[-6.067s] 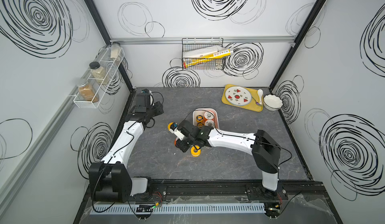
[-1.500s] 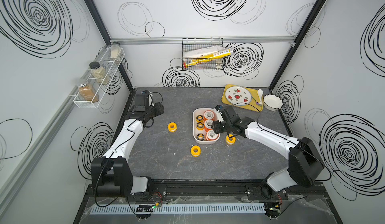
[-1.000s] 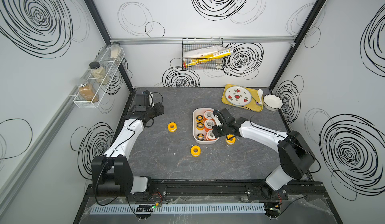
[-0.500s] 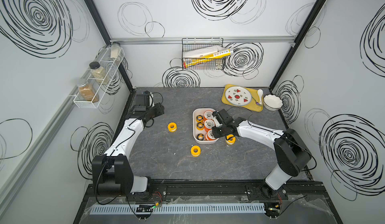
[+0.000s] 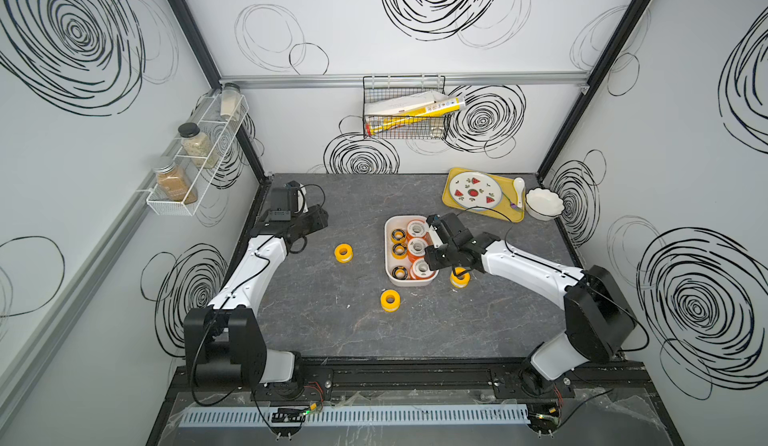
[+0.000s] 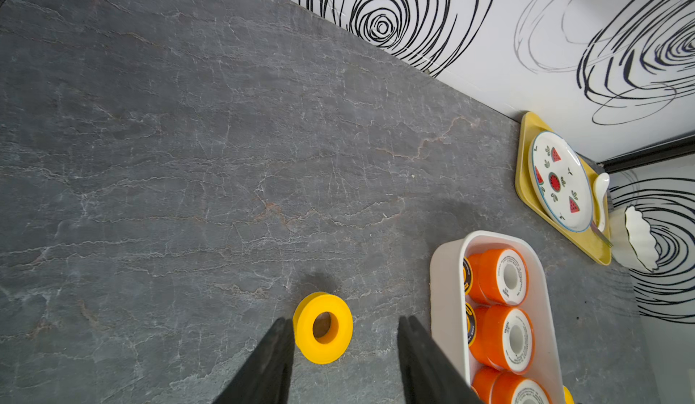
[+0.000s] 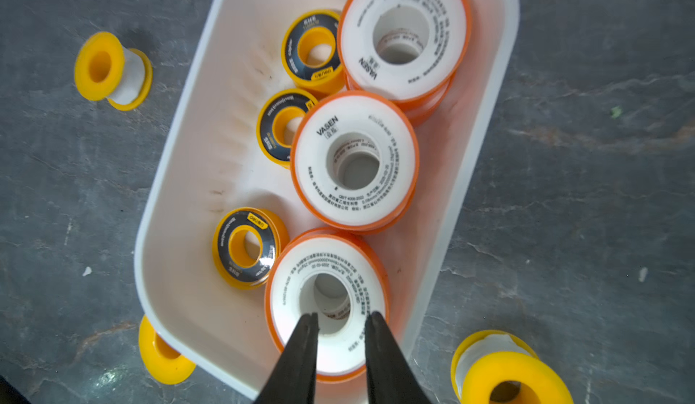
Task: Put the sealing tape into the storage box
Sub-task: Place the sealing tape in the storage box, then pick up the sealing tape at the center of the board.
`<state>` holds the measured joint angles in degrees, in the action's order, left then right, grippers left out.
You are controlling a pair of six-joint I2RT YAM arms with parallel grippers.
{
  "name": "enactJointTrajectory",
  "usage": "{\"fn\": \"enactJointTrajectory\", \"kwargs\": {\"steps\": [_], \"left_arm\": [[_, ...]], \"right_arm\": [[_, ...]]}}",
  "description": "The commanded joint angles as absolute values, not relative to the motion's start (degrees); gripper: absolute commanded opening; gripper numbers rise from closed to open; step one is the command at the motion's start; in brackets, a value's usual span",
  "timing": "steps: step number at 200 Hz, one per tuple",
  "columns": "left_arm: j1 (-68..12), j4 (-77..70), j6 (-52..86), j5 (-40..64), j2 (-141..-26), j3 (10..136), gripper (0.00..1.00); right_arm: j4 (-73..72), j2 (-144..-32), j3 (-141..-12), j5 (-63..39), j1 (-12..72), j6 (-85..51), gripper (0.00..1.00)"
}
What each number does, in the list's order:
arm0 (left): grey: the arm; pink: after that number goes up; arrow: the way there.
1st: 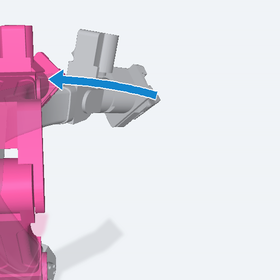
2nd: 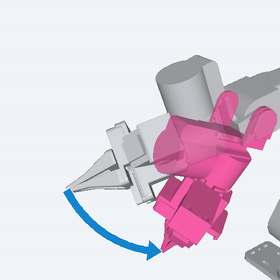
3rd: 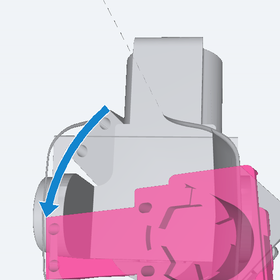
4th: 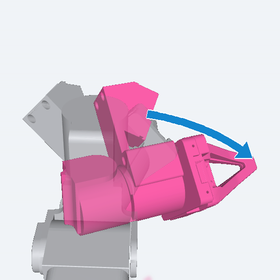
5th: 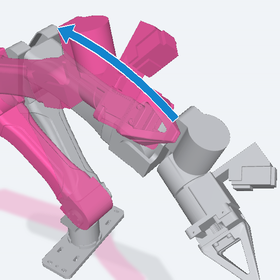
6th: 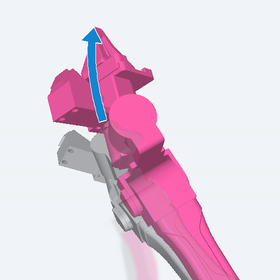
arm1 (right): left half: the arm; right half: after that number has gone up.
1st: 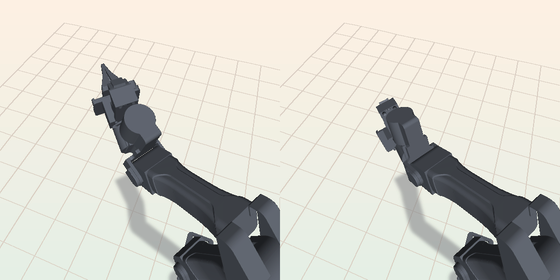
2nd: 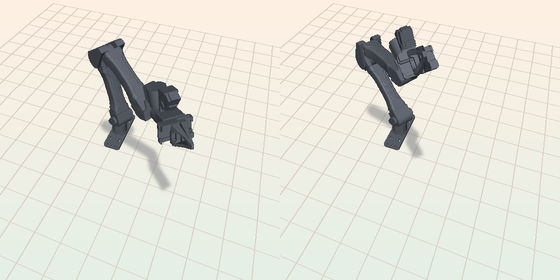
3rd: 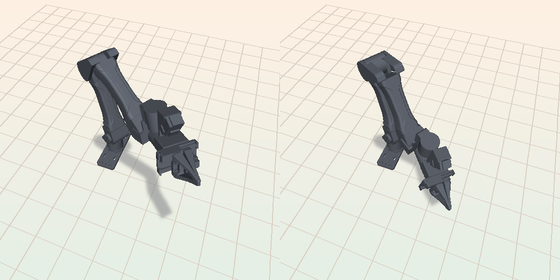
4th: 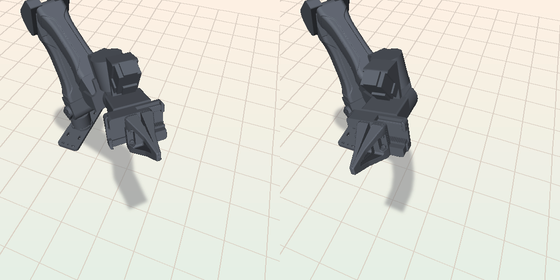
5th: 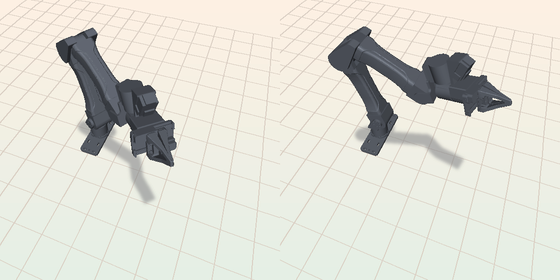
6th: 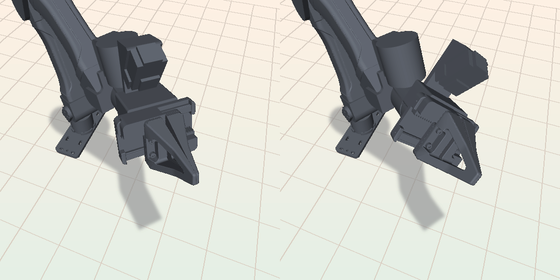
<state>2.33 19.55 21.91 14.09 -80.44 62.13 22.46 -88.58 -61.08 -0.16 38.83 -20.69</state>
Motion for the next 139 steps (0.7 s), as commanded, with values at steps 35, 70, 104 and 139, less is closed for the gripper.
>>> {"fn": "enactJointTrajectory", "kwargs": {"steps": [35, 70, 104, 139], "left_arm": [[3.1, 18.3, 21.7, 14.8, -81.7, 62.9, 0.52], [3.1, 19.5, 21.7, 14.6, -83.9, 63.5, 0.52], [2.9, 21.2, 21.4, 15.5, -87.4, 64.4, 0.56], [1.3, 23.2, 20.8, 12.4, -90.5, 65.1, 0.75]], "right_arm": [[19.7, -82.3, -59.7, 0.8, 35.6, -22.3, 0.30], [16.9, -80.0, -56.7, -3.5, 30.8, -22.6, 0.30], [14.9, -78.7, -53.9, -7.7, 25.8, -22.6, 0.30], [12.8, -78.2, -51.1, -11.1, 21.9, -22.4, 0.30]]}}
